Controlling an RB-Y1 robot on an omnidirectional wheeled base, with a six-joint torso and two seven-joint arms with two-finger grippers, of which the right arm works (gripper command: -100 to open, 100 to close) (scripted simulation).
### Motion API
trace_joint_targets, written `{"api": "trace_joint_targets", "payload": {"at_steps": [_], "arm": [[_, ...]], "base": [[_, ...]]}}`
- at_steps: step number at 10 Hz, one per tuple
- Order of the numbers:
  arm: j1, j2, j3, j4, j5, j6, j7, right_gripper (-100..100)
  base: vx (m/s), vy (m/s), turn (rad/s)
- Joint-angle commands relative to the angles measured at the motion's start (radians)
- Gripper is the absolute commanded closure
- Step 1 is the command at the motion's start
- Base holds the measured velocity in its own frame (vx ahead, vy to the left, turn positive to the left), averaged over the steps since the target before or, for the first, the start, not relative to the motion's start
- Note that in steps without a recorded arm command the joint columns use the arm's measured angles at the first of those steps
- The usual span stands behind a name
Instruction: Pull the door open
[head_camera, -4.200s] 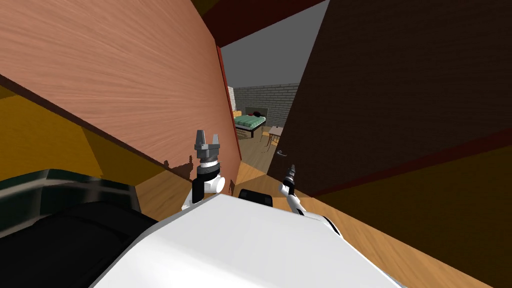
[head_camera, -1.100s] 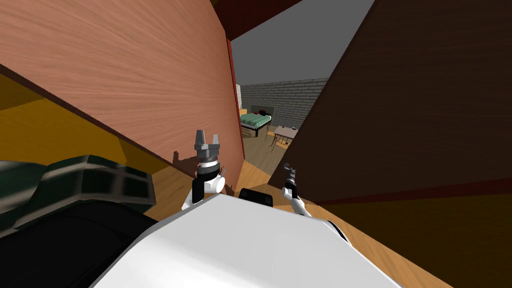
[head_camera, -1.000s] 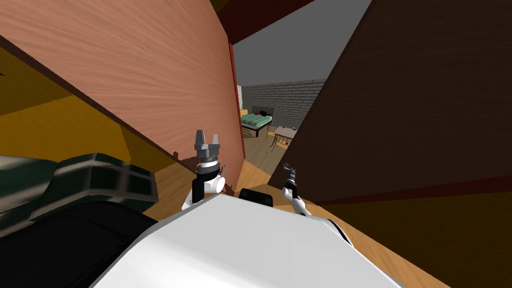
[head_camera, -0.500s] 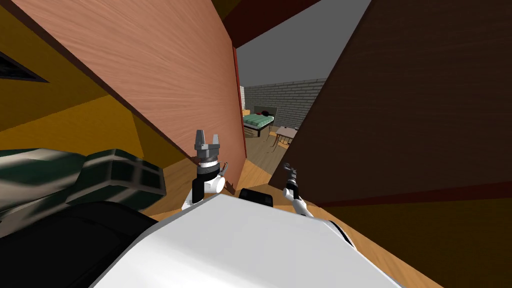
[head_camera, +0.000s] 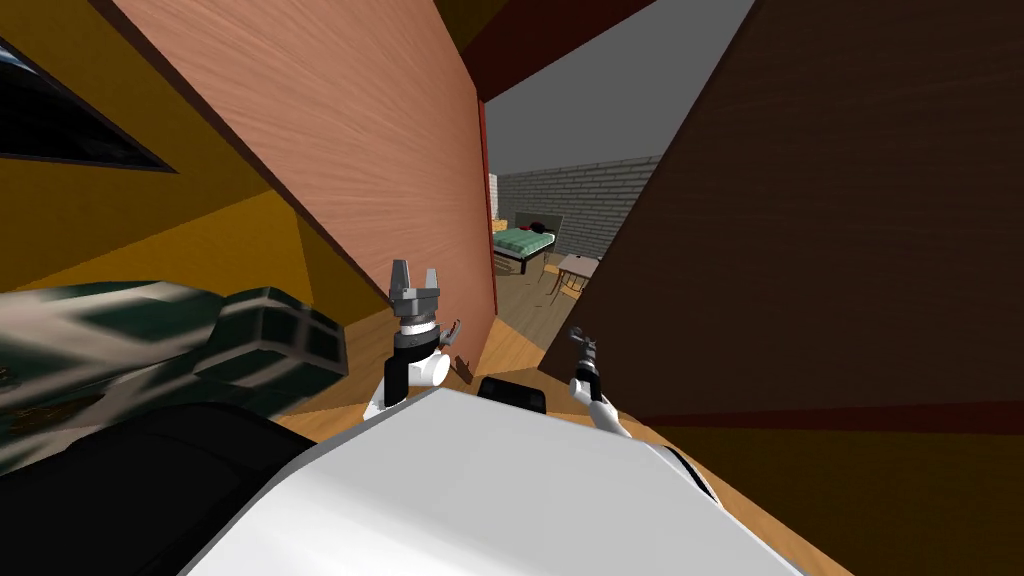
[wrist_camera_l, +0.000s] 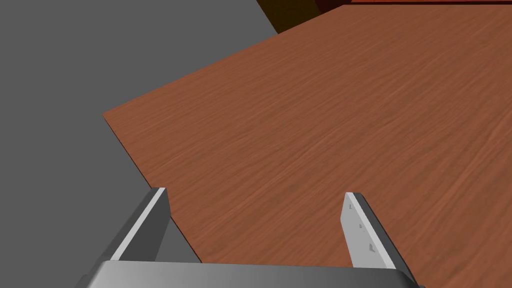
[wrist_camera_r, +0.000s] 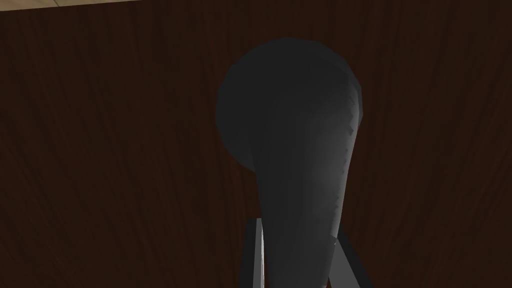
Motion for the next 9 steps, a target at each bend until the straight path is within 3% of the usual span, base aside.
{"api": "trace_joint_targets", "payload": {"at_steps": [1,5,7,9], "arm": [[-0.006,-0.018,-0.005,0.028,-0.001,-0.018,-0.014,100],[0.013,-0.066,0.010,0.030,0.015,-0.018,-0.082,100],[0.023,-0.066,0.007,0.013,0.013,-0.004,-0.074,100],[0.036,-0.086,0.018,0.017,0.020,-0.016,-0.104,100]], "base": [[-0.014,-0.004,0.087],[-0.033,0.008,0.199],[0.033,0.047,-0.013],[-0.102,0.059,0.139]]}}
